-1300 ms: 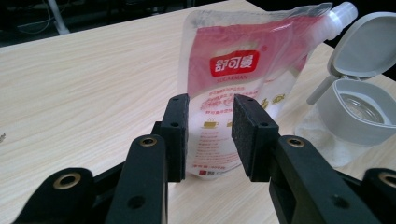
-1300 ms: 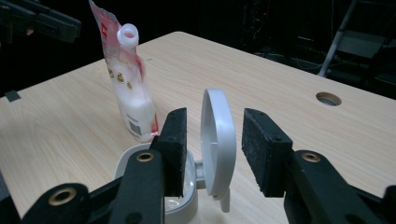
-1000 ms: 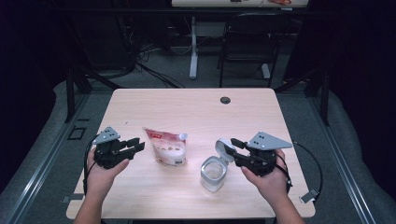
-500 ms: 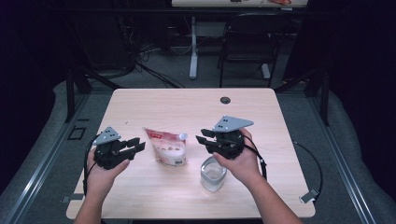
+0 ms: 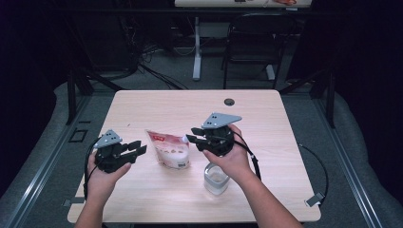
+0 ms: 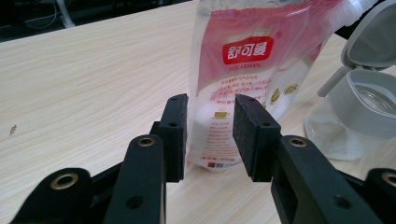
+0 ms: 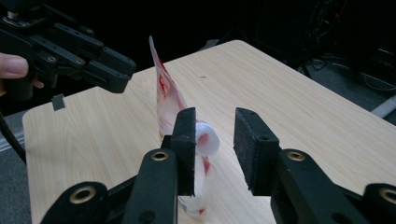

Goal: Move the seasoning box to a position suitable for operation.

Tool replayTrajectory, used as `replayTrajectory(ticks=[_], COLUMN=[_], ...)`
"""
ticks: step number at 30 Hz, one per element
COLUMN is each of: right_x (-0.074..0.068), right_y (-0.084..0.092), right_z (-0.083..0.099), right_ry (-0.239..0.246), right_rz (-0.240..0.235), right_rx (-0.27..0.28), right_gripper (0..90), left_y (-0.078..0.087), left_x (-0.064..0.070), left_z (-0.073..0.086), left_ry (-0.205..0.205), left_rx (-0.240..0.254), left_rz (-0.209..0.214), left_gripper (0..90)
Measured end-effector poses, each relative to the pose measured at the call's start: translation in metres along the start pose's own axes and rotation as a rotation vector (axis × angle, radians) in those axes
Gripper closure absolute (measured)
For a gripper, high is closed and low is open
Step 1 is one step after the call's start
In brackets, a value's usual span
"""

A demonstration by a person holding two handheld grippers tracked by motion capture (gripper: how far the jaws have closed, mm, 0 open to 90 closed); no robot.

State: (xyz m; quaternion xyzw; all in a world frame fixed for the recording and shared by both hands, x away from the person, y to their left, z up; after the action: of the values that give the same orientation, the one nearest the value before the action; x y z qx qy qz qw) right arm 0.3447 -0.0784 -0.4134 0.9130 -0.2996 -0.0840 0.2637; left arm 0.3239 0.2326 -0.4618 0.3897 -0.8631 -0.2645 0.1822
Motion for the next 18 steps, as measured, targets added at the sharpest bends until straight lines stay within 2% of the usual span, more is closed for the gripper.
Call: replayTrajectory(ticks=[10,18], right_x=[-0.006,-0.01], right_y=[-0.011,-0.03], right_z=[-0.01,-0.014], right_ry=[0.014,0.019], right_rz=[-0.03,-0.037], right_rx=[0.001,-0.021], right_gripper=[68.1,66.9], left_y=[0.002,0.004], left_x=[-0.002,-0.004], left_z=[0.001,0.001], left_ry=[0.007,0.007], left_rx=[0.0,0.001], left_rz=[-0.008,-0.013], left_gripper=[64.3,64.3])
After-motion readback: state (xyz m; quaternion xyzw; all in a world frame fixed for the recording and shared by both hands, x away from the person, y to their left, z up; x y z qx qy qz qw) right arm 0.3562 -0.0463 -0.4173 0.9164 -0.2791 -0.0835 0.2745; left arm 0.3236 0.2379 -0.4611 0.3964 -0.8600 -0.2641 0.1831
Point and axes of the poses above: each handheld gripper's, and its own axes: y roughly backward along the jaws, z roughly out of its underside, x roughly to its right, the point moved 1 cm from there along -y, roughly forward along the jaws, and after that the axes turned 5 degrees about -x, right-handed, at the moved point
